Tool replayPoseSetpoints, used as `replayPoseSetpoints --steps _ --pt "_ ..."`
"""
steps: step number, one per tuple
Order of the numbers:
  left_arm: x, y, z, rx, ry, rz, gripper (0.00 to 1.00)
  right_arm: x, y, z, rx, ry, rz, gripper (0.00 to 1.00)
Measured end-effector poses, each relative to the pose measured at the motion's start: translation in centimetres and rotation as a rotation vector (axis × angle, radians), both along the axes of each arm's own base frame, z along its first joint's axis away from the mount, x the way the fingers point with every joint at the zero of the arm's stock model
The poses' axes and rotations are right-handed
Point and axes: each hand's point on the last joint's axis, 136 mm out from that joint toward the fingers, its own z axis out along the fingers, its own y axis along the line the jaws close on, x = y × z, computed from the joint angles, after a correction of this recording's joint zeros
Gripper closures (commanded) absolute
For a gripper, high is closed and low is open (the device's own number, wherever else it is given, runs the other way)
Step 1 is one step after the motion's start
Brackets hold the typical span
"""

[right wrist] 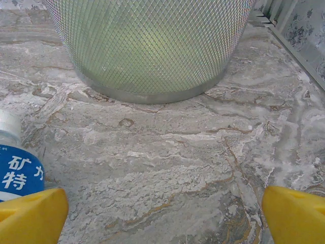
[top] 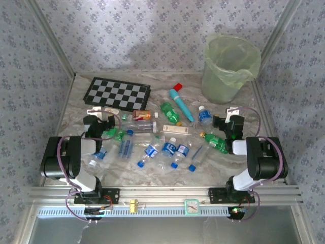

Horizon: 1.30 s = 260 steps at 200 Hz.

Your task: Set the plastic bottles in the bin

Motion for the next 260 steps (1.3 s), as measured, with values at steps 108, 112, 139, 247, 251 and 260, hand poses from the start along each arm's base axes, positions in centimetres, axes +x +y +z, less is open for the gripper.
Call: replayPoseSetpoints --steps 108,112,139,247,251,260 --pt "0.0 0.0 0.0 0.0 0.0 0.0 0.0 0.0 0.0 0.0 0.0 0.0 0.0 0.0" --pt "0.0 0.0 0.0 0.0 0.0 0.0 0.0 0.0 0.0 0.0 0.0 0.0 0.0 0.0" --pt "0.0 -0.01 0.0 0.0 0.0 0.0 0.0 0.0 0.03 0.0 0.001 0.0 0.001 0.0" --pt "-0.01 0.02 -0.02 0.0 0.002 0.001 0.0 -0.16 -0.05 0.12 -0.002 0.005 -0.003 0.0" --pt "-0.01 0.04 -0.05 0.001 0.006 0.002 0.0 -0.24 -0.08 0.21 -0.003 0.008 -0.006 0.0" --pt "0.02 0.04 -0.01 0.002 0.018 0.003 0.0 -0.4 -0.14 0.72 -0.006 0.004 -0.011 0.0"
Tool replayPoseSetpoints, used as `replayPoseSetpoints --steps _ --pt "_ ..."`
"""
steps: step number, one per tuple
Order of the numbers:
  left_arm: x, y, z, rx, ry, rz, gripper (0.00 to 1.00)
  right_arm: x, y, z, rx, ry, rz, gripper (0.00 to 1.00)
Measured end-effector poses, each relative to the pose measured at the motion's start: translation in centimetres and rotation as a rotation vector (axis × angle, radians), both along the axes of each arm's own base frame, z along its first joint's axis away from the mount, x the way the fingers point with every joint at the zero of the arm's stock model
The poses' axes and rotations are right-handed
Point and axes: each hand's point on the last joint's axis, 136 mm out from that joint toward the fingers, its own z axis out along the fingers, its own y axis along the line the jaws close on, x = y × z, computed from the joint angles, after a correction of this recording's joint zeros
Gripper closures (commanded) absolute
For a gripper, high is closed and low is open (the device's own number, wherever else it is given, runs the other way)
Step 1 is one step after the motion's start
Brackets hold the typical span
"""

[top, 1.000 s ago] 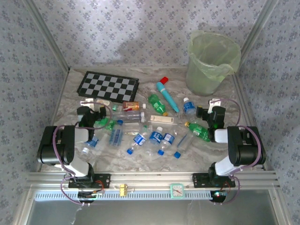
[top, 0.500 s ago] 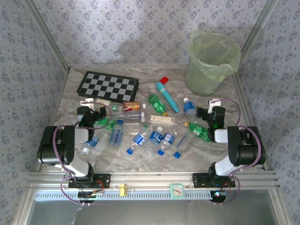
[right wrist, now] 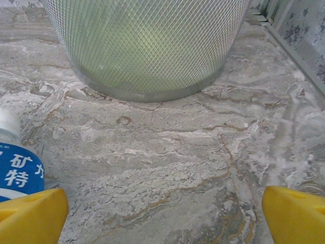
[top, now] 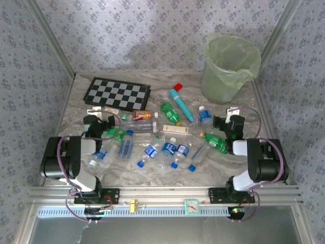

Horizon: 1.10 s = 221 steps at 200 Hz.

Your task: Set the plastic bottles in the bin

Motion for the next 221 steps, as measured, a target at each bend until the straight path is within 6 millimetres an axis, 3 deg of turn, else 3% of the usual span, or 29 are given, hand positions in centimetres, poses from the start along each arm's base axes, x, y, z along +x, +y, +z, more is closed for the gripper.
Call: replayPoseSetpoints --steps 18,70,103,148,199,221 --pt "0.3 0.1 1.0 0.001 0.018 0.004 0.0 -0.2 0.0 1.8 -0.006 -0.027 -0.008 0.0" --pt "1.5 0.4 8.0 -0.019 -0.043 0.031 0.0 -0.1 -0.5 8.0 0.022 -0.078 -0.055 0.0" --pt "1.7 0.2 10.5 -0.125 -0.037 0.066 0.0 0.1 0.8 9.9 0.098 -0.009 -0.021 0.0" --pt "2.0 -2.5 11.4 -0.396 0.011 0.096 0.0 0.0 4.4 9.2 0.165 0.225 0.093 0.0" --pt "1.3 -9.7 10.1 -0.545 0.113 0.048 0.0 -0.6 7.2 6.0 0.129 0.477 0.211 0.0" --pt "1.5 -11.6 10.2 -0.584 0.138 0.024 0.0 -0.5 7.5 4.6 0.101 0.566 0.239 0.0"
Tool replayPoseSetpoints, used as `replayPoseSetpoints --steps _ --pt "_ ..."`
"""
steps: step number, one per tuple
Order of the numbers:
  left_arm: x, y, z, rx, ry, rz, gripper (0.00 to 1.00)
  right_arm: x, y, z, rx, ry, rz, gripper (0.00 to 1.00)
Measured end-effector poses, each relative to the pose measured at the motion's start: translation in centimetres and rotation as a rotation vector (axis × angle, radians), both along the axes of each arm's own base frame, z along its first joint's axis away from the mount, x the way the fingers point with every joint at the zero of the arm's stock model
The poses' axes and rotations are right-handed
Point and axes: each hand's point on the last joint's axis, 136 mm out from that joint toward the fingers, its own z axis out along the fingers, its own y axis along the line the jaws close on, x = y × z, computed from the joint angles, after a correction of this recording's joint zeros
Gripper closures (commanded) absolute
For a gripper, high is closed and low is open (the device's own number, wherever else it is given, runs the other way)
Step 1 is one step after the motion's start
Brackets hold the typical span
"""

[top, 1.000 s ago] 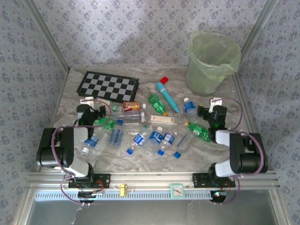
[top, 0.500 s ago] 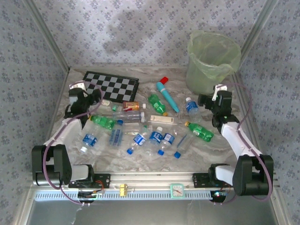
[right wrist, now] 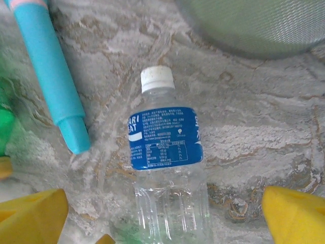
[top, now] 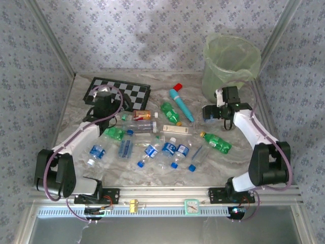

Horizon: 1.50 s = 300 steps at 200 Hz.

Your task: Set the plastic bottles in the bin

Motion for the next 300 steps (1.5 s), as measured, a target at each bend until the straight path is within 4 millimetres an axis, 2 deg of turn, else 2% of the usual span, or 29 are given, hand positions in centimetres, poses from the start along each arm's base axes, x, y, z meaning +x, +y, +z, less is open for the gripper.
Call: replayPoseSetpoints --steps 24,44,92,123,155,197,223,248,276,300 --pt "0.3 -1.0 -0.2 -0.039 0.015 -0.01 0.0 0.6 0.1 -1.4 -0.029 0.059 0.023 0.01" --pt "0.2 -1.5 -1.0 -0.057 0.044 -0.017 0.0 1.0 0.4 -2.9 -0.049 0.113 0.044 0.04" --pt "-0.1 -1.7 -2.1 -0.073 0.089 -0.012 0.0 2.3 2.5 -6.8 -0.085 0.226 0.102 0.05" --pt "-0.1 -1.7 -2.0 -0.072 0.095 -0.01 0.0 2.7 2.6 -8.9 -0.109 0.296 0.103 0.09" --pt "-0.2 -1.8 -2.0 -0.071 0.099 -0.013 0.0 2.5 2.2 -10.3 -0.135 0.341 0.091 0.19" --pt "-0.2 -1.9 -2.1 -0.07 0.106 -0.014 0.0 2.4 2.0 -10.4 -0.154 0.345 0.084 0.39" --pt "-0.1 -1.9 -2.0 -0.069 0.108 -0.012 0.0 2.5 2.0 -9.8 -0.155 0.327 0.081 0.43" --pt "0.0 -1.9 -1.8 -0.069 0.107 -0.008 0.0 2.9 2.2 -7.8 -0.146 0.274 0.081 0.44" --pt "0.1 -1.8 -1.5 -0.067 0.103 -0.003 0.0 3.5 3.1 -3.5 -0.094 0.161 0.095 0.44" --pt "0.2 -1.7 -1.5 -0.065 0.102 0.001 0.0 4.2 4.4 1.5 -0.016 0.031 0.117 0.46"
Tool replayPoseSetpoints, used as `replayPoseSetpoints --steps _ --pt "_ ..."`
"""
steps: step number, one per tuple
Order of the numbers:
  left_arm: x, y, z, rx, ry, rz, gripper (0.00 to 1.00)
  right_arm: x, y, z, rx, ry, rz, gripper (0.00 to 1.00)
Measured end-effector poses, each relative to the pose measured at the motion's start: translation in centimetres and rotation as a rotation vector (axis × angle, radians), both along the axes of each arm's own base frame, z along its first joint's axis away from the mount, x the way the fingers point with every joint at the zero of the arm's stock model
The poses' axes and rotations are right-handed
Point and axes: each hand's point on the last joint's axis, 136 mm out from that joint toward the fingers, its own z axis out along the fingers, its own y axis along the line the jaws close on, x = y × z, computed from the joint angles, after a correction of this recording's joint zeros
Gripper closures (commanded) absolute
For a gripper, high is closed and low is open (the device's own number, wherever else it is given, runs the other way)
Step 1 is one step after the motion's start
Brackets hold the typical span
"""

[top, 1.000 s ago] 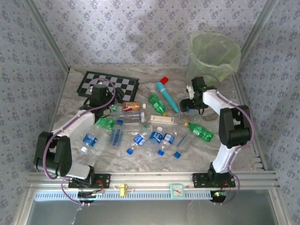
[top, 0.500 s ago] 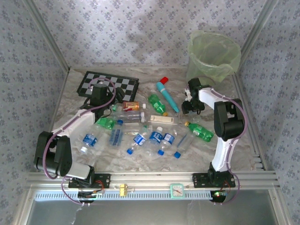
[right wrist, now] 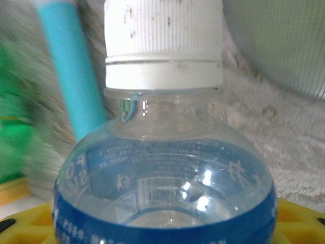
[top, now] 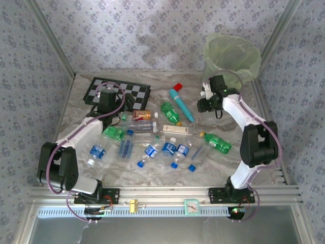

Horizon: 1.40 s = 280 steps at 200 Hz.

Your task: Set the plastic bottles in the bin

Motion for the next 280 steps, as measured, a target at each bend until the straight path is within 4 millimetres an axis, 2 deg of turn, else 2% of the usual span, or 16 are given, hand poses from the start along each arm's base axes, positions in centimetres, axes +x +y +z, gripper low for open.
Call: replayPoseSetpoints --steps 33,59,88,126,147,167,200,235,280 --pt "0.1 0.0 -0.6 0.0 0.015 0.007 0.0 1.9 1.5 8.7 0.12 -0.22 0.005 0.49" --pt "0.2 0.1 -0.8 0.004 0.02 0.009 0.0 3.7 1.2 15.1 0.197 -0.372 -0.044 0.5" --pt "0.2 0.1 -0.8 0.004 0.02 0.009 0.0 5.2 -0.2 20.2 0.252 -0.5 -0.11 0.5" --pt "0.2 0.2 -0.8 0.016 0.018 0.006 0.0 7.0 -3.1 26.7 0.285 -0.668 -0.232 0.52" --pt "-0.1 0.3 -0.9 0.029 0.026 0.004 0.0 8.8 -4.8 29.2 0.286 -0.745 -0.302 0.52" --pt "-0.5 0.6 -0.3 0.039 0.017 0.004 0.0 10.8 -6.0 29.7 0.263 -0.777 -0.352 0.51" --pt "-0.9 1.0 1.1 0.045 -0.018 0.008 0.0 14.7 -7.0 27.9 0.207 -0.773 -0.397 0.48" --pt "-1.2 1.5 0.8 0.053 0.0 0.015 0.0 18.4 -7.0 24.1 0.128 -0.723 -0.371 0.45" --pt "-1.7 2.0 0.5 0.059 0.023 0.024 0.0 20.3 -7.2 18.2 0.067 -0.596 -0.357 0.44"
